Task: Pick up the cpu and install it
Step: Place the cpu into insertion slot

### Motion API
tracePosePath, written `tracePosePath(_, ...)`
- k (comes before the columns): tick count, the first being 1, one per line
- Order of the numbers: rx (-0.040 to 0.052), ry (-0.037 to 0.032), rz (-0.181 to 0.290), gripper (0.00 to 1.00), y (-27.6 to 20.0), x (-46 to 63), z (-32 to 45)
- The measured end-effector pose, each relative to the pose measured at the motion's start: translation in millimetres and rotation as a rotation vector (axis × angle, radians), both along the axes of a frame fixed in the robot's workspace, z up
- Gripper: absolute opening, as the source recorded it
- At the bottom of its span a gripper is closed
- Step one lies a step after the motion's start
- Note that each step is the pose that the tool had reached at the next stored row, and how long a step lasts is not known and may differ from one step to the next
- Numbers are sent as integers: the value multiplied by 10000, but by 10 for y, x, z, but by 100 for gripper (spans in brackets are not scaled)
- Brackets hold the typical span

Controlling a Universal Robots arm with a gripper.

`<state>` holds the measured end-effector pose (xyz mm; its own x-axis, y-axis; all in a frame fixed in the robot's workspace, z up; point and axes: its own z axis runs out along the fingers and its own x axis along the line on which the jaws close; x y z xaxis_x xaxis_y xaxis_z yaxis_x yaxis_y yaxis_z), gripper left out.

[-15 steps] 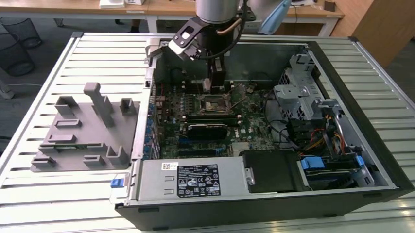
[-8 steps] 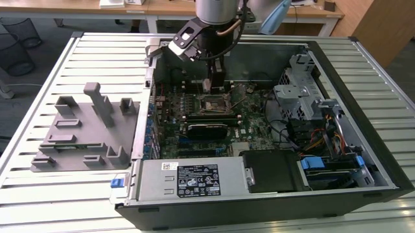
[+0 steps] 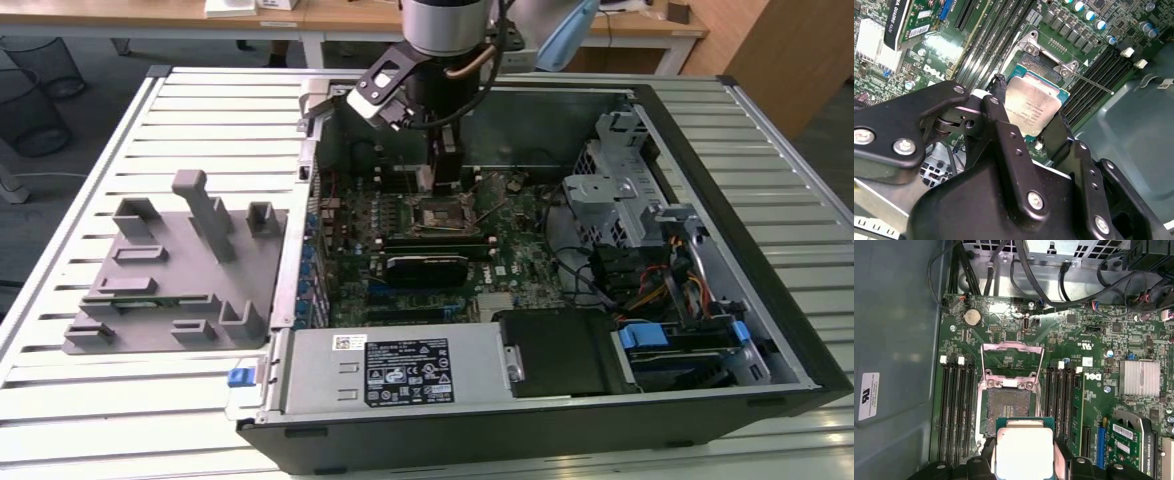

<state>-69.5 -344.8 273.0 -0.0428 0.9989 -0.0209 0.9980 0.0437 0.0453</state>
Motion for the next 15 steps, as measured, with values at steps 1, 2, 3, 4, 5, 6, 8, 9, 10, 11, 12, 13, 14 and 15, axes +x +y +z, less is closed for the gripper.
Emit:
tracePosePath(1,0,0,-1,54,0,0,-5)
tracePosePath(2,0,0,-2,54,0,0,-11)
tracePosePath(3,0,0,-3,54,1,0,-16)
tracePosePath(4,0,0,-4,54,1,0,-23)
tracePosePath(5,1,0,-5,54,1,0,-30)
tracePosePath(6,0,0,-6,54,1,0,-36)
tracePosePath(8,1,0,-7,54,1,0,-51)
tracePosePath(9,0,0,-13,54,2,0,-60)
tracePosePath(10,0,0,-28,54,5,-1,-72)
tracePosePath(11,-1,0,-49,54,11,-1,-84)
tracePosePath(12,-1,1,-66,54,17,0,-96)
tracePosePath(13,0,0,-75,54,23,0,-110)
tracePosePath(14,1,-1,-78,54,29,1,-125)
tracePosePath(15,1,-1,-78,54,35,4,-140)
